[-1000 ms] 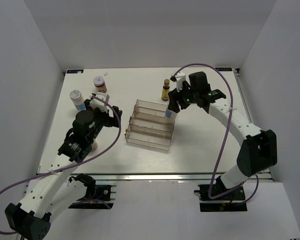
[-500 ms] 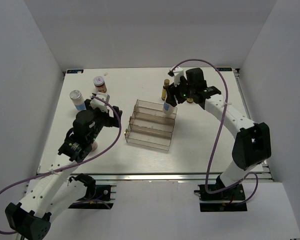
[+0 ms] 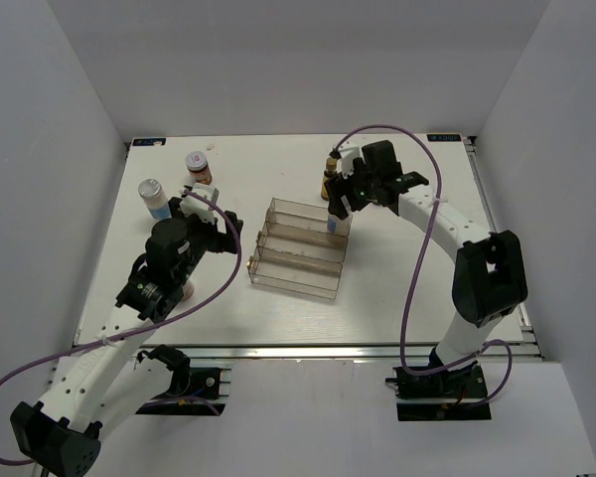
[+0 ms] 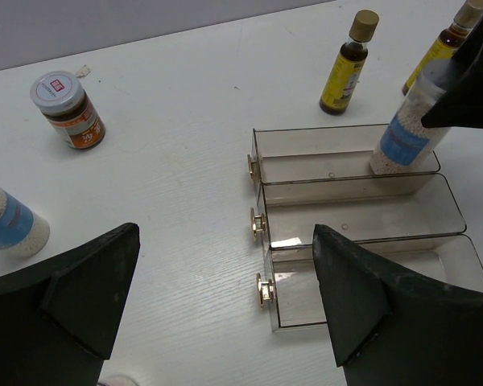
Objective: Organize the condiment bottles
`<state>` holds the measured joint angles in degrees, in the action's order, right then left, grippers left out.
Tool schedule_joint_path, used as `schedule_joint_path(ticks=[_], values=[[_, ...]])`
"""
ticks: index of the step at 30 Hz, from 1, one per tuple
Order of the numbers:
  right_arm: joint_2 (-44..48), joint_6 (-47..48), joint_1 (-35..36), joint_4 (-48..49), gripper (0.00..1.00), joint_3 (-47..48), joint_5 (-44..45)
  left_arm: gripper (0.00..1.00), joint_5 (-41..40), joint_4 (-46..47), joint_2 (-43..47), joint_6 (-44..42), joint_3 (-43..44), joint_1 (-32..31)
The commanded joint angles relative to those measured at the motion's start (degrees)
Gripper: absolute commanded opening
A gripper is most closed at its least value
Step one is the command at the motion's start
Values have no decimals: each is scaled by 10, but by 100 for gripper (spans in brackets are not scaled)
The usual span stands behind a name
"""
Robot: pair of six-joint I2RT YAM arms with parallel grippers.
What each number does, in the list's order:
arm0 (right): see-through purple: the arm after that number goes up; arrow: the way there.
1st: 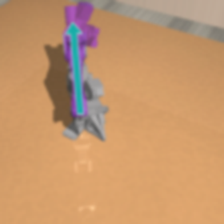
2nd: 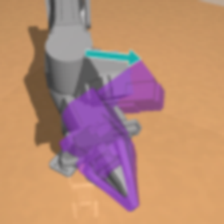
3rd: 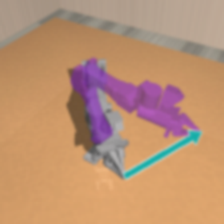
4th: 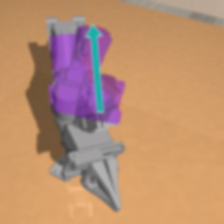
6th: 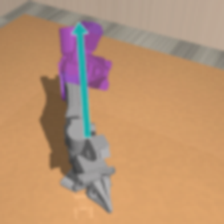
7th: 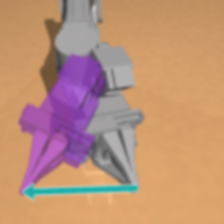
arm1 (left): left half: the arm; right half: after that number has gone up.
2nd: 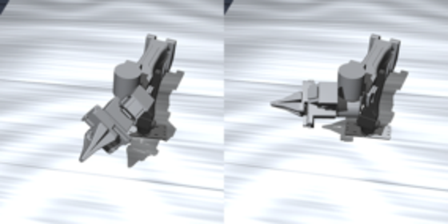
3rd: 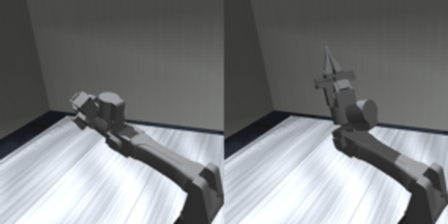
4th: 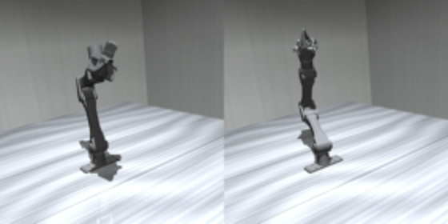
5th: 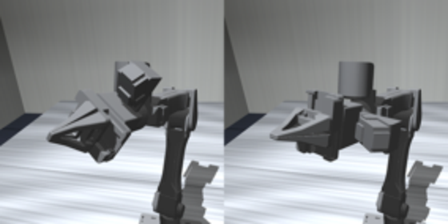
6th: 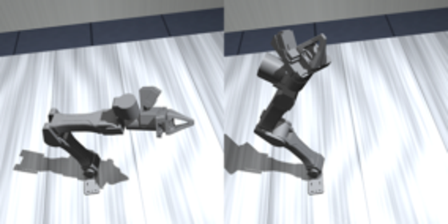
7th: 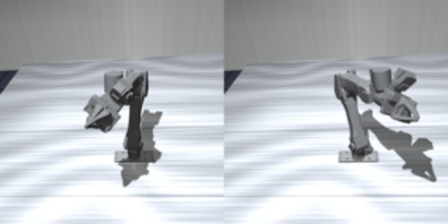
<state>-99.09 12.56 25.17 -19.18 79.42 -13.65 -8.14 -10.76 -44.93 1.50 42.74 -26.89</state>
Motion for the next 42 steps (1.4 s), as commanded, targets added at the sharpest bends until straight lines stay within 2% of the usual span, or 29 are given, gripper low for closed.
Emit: schedule_joint_path(ticks=[1,3,9,12,14,16,17,18,19,20,21,22,23,24,25,26,27,28,29,30,31,32,34,36,42], values=[[-1,8,3,13,82,38,-14,98,-2,-4,-2,-3,4,0],[2,8,2,10,89,40,-18,98,-6,-4,-2,-3,3,0],[63,5,3,10,89,36,-14,98,-35,-5,-6,7,1,0],[147,-2,2,42,89,7,12,97,-100,-18,-25,31,8,0],[226,-18,1,69,89,-42,36,91,-163,-39,-42,53,22,0],[303,-44,-5,112,89,-88,21,79,-197,-51,-69,70,30,2],[327,-50,-13,121,82,-135,4,58,-222,-61,-78,76,37,4],[363,-58,-22,131,70,-155,-36,44,-230,-70,-93,92,44,15],[376,-64,-25,130,44,-172,-51,31,-232,-70,-101,99,45,25],[388,-66,-28,128,8,-188,-67,15,-231,-80,-110,105,55,35],[405,-66,-30,121,0,-212,-80,11,-224,-85,-127,118,61,61],[413,-63,-39,118,0,-224,-106,10,-216,-97,-137,126,69,76],[420,-63,-43,118,0,-234,-115,10,-204,-101,-147,133,82,93],[432,-61,-47,115,6,-248,-123,19,-176,-102,-167,137,88,128],[435,-57,-52,104,17,-253,-139,28,-164,-106,-178,145,91,144],[437,-53,-54,99,39,-255,-146,39,-156,-111,-205,148,102,159],[441,-51,-57,95,46,-262,-154,62,-145,-116,-220,148,110,180],[442,-48,-61,95,55,-265,-179,71,-145,-129,-235,149,117,186],[442,-41,-62,92,67,-265,-189,78,-146,-134,-267,149,125,192],[442,-39,-62,89,72,-265,-196,88,-145,-138,-282,148,139,205],[442,-37,-62,87,73,-265,-208,91,-145,-148,-297,148,147,211],[442,-34,-62,84,79,-264,-213,93,-145,-153,-324,148,155,225],[442,-24,-62,82,82,-267,-220,98,-144,-153,-345,149,175,239],[445,-16,-62,80,86,-269,-222,98,-142,-146,-368,147,185,260],[453,-15,-62,81,87,-274,-241,98,-136,-108,-448,134,236,299]])
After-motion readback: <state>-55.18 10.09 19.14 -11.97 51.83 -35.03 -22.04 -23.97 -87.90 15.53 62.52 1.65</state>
